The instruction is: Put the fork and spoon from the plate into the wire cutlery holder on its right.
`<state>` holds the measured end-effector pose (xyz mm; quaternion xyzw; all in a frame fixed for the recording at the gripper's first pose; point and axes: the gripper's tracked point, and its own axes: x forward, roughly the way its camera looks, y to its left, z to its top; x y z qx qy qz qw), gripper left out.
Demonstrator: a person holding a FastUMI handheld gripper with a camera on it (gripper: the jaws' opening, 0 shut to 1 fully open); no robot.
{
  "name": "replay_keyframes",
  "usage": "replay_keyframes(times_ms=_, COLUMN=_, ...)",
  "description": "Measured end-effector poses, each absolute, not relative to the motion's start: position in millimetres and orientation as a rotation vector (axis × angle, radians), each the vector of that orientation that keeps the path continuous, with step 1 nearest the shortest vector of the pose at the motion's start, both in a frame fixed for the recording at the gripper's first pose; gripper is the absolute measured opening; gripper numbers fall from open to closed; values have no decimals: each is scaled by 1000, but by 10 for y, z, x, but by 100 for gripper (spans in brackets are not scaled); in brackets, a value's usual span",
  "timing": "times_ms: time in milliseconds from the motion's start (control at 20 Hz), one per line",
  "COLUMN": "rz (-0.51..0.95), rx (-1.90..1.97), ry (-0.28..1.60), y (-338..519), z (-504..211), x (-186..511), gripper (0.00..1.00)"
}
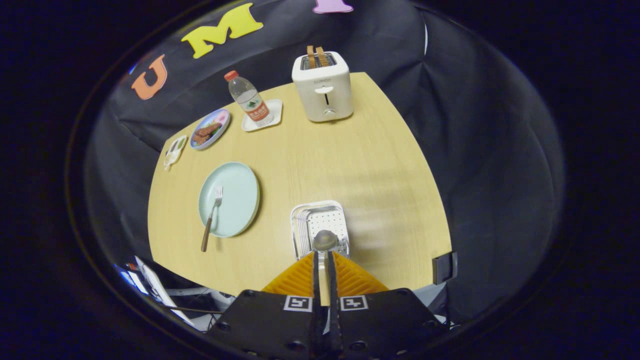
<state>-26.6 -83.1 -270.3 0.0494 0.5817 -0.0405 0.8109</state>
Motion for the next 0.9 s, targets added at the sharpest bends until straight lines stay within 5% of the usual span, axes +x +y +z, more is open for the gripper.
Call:
replay_keyframes(times_ms=150, rz=-69, rx=71, ry=1186, y=-745, z=-2608, x=-165, gripper=8)
replay_keyframes(times_ms=250, rz=-46, rx=48, ry=1126, y=-640, z=-2508, x=-90, gripper=19)
replay_keyframes(times_ms=350, rz=-16, rx=30, ry=1034, y=-505, z=-2373, x=-10, gripper=34)
replay_keyframes(times_ms=500, rz=20, rx=6, ry=855, y=-211, z=-2209, x=180, gripper=77)
replay_keyframes(times_ms=550, rz=36, rx=6, ry=810, y=-73, z=-2171, x=215, gripper=82)
replay_keyframes(times_ms=900, rz=145, rx=-12, ry=704, y=1058, z=-2492, x=235, gripper=92)
